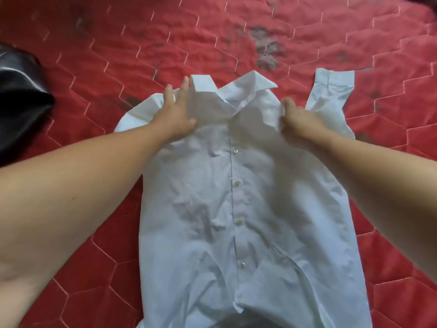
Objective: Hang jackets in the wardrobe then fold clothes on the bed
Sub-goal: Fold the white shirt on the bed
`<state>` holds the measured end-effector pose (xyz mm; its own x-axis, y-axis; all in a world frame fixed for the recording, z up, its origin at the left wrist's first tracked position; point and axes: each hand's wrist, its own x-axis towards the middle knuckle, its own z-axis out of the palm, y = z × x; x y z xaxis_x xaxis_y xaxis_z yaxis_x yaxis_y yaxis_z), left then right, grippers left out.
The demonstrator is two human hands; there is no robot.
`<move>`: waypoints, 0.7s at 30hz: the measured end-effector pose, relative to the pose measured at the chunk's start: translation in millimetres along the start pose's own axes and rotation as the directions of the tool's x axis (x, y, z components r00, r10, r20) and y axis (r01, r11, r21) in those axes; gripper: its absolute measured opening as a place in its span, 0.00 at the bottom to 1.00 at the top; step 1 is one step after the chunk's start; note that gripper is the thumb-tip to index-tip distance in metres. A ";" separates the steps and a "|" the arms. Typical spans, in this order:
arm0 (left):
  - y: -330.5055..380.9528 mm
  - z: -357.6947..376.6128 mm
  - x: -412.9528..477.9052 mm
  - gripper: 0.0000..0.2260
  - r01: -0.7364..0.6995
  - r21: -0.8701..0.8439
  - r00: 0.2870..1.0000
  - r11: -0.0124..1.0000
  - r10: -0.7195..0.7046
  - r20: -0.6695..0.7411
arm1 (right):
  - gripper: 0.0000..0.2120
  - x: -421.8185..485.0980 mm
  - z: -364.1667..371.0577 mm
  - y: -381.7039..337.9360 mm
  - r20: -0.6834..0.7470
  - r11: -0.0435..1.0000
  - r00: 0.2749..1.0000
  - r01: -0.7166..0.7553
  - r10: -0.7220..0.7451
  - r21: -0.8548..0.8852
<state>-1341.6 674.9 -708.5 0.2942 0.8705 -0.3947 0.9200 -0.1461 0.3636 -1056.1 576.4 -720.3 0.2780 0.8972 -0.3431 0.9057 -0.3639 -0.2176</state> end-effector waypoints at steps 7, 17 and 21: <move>-27.3 -3.0 -20.5 0.17 0.059 0.254 0.987 0.965 -0.094 0.127 | 0.31 -34.5 -2.5 5.0 0.206 0.978 0.975 -0.039 0.082 -0.204; -21.9 -4.6 -18.9 0.34 0.001 0.040 0.996 0.999 -0.005 0.092 | 0.21 -40.6 4.7 -18.9 0.085 0.903 0.995 -0.085 0.054 0.421; -23.0 -5.2 -37.9 0.22 0.106 -0.131 0.979 0.986 -0.080 0.189 | 0.04 -56.4 0.9 -10.4 0.197 0.866 0.975 -0.189 0.108 0.463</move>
<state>-1375.2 647.7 -697.5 0.2633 0.7745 -0.5752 0.9042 0.0096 0.4269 -1081.5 529.4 -699.5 0.3054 0.7860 -0.5375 0.5834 -0.6006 -0.5467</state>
